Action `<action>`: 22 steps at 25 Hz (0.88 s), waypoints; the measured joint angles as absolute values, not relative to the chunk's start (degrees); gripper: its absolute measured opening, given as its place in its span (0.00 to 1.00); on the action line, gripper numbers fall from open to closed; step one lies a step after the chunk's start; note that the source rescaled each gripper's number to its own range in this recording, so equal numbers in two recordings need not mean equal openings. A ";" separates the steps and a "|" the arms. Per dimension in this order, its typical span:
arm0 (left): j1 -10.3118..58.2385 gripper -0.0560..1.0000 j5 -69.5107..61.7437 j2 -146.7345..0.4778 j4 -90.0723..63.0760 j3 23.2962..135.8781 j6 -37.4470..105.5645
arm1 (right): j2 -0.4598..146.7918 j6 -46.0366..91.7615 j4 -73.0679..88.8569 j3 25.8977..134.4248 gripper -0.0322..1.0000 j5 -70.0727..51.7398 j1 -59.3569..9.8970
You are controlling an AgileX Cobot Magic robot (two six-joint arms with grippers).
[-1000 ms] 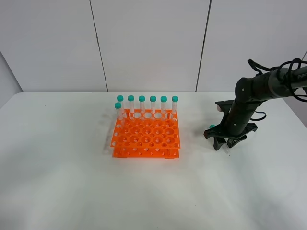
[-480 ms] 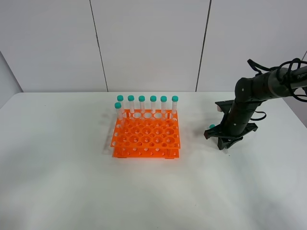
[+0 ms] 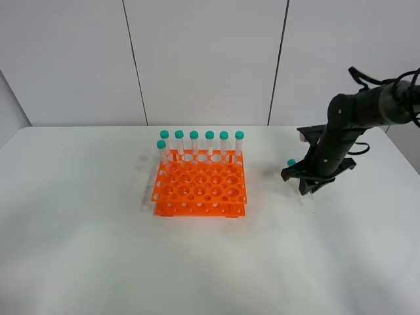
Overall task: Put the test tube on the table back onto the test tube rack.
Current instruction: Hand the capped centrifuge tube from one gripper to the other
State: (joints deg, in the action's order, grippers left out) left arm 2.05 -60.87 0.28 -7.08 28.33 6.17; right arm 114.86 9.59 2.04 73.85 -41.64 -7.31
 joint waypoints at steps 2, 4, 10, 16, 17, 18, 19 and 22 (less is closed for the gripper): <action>2.05 1.00 -60.87 0.28 -7.08 28.33 6.17 | 111.17 9.63 2.04 73.85 0.04 -41.25 -7.31; 2.05 1.00 -60.87 0.28 -7.08 28.33 6.17 | 107.61 10.39 2.19 73.85 0.04 -40.66 -7.31; 2.05 1.00 -60.87 0.28 -7.08 28.33 6.17 | 96.15 12.19 3.18 73.80 0.04 -36.96 -9.53; 2.05 1.00 -60.87 0.28 -7.08 28.33 6.17 | 87.18 13.88 6.87 73.74 0.04 -32.38 -15.25; 2.05 1.00 -60.87 0.28 -7.08 28.33 6.17 | 86.02 14.03 7.29 73.65 0.04 -31.34 -16.71; 2.05 1.00 -60.87 0.28 -7.08 28.33 6.17 | 85.11 14.11 7.60 73.63 0.04 -30.28 -18.23; 2.05 1.00 -60.87 0.28 -7.08 28.33 6.17 | 84.11 14.16 7.81 73.63 0.04 -28.90 -19.56; 2.05 1.00 -60.87 0.28 -7.08 28.33 6.17 | 82.02 15.19 8.08 73.57 0.04 -24.20 -24.56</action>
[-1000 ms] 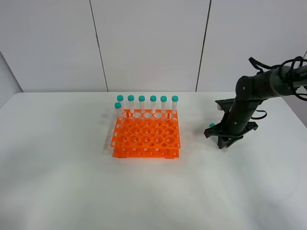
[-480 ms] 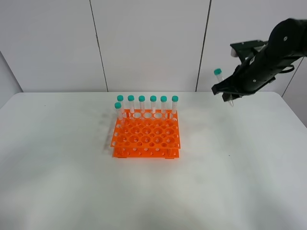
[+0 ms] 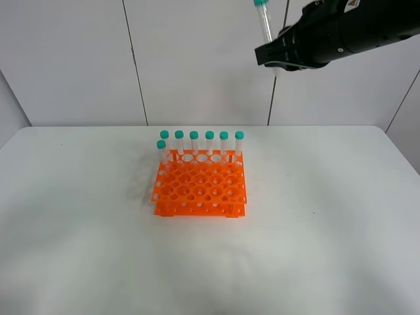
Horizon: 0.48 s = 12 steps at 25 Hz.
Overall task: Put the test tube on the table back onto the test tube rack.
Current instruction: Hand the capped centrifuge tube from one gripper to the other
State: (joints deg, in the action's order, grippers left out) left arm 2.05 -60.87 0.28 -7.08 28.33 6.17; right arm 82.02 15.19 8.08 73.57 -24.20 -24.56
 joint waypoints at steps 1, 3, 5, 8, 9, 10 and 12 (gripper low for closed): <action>2.05 1.00 -60.87 0.28 -7.08 28.33 6.17 | 81.52 15.56 8.10 73.43 0.04 -22.18 -26.08; 2.05 1.00 -60.87 0.28 -7.08 28.33 6.17 | 80.81 16.67 8.25 72.54 0.04 -16.96 -30.05; 2.05 1.00 -60.87 0.28 -7.08 28.33 6.17 | 80.22 19.38 8.25 70.11 0.04 -10.19 -33.92; 2.05 1.00 -60.87 0.28 -7.08 28.33 6.17 | 79.99 21.72 8.25 65.19 0.04 0.00 -39.06; 2.05 1.00 -60.87 0.28 -7.08 28.33 6.17 | 79.99 21.92 8.25 63.22 0.04 2.41 -40.44; 2.05 1.00 -60.87 0.28 -7.08 28.33 6.17 | 79.99 22.09 8.25 61.22 0.04 4.41 -41.64; 2.05 1.00 -60.87 0.28 -7.08 28.33 6.17 | 79.99 22.08 8.37 57.77 0.04 7.65 -43.51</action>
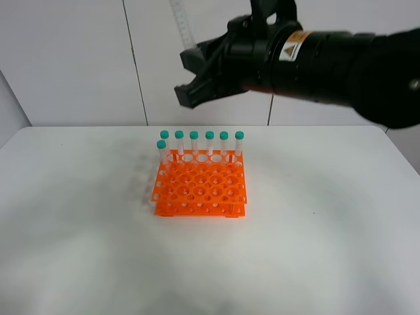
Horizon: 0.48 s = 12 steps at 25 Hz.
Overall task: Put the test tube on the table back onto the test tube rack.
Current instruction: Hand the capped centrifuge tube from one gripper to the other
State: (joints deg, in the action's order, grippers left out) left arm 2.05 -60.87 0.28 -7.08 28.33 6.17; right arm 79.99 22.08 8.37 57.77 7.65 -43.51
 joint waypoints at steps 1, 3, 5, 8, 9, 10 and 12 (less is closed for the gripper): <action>2.05 1.00 -60.87 0.28 -7.08 28.33 6.17 | 79.99 21.88 8.37 55.87 0.04 9.51 -44.35; 2.05 1.00 -60.87 0.28 -7.08 28.33 6.17 | 79.97 21.15 8.37 52.34 0.04 13.13 -45.62; 2.05 1.00 -60.87 0.28 -7.08 28.33 6.17 | 79.92 19.95 8.37 48.35 0.04 17.19 -46.45; 2.05 1.00 -60.87 0.28 -7.08 28.33 6.17 | 79.86 17.90 8.37 42.66 0.04 23.13 -46.59; 2.05 1.00 -60.87 0.28 -7.08 28.33 6.17 | 79.86 17.19 8.37 41.12 0.04 24.94 -46.59; 2.05 1.00 -60.87 0.28 -7.08 28.33 6.17 | 79.86 16.43 8.31 39.40 0.04 26.84 -46.59; 2.05 1.00 -60.87 0.28 -7.08 28.33 6.17 | 79.84 15.02 8.01 36.42 0.04 30.24 -46.59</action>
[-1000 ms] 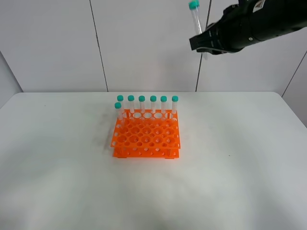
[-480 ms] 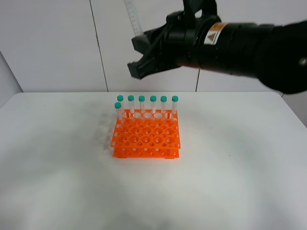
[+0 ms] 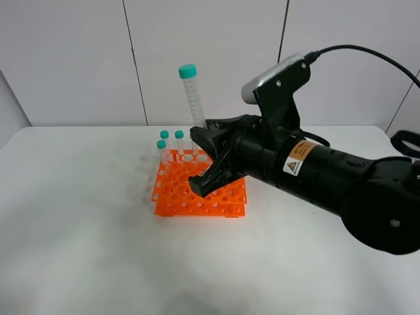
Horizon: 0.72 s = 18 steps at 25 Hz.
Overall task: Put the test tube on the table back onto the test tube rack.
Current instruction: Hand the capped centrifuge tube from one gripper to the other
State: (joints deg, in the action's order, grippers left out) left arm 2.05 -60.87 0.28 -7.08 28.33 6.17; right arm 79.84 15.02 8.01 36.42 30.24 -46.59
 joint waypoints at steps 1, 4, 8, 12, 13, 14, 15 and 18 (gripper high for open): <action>2.05 1.00 -60.87 0.28 -7.08 28.33 6.17 | 79.79 14.16 7.59 35.33 0.04 31.51 -46.59; 2.05 1.00 -60.87 0.28 -7.08 28.33 6.17 | 79.32 11.08 4.78 31.87 0.04 35.17 -46.59; 2.05 1.00 -60.87 0.28 -7.08 28.33 6.17 | 77.53 8.57 2.95 28.87 0.04 38.47 -46.59; 2.05 1.00 -60.87 0.28 -7.08 28.33 6.17 | 76.88 8.33 2.66 26.49 0.04 41.02 -46.59; 2.05 1.00 -60.87 0.28 -7.08 28.33 6.17 | 76.88 8.33 2.66 25.76 0.04 41.92 -46.59; 2.05 1.00 -60.87 0.28 -7.08 28.33 6.21 | 76.88 8.33 2.66 25.12 0.04 42.75 -46.59; 2.05 1.00 -60.87 0.28 -7.08 28.33 6.28 | 76.88 8.33 2.62 24.63 0.04 43.59 -46.59; 2.05 1.00 -60.87 0.33 -7.08 28.33 7.26 | 76.88 8.29 2.60 23.96 0.04 45.23 -46.59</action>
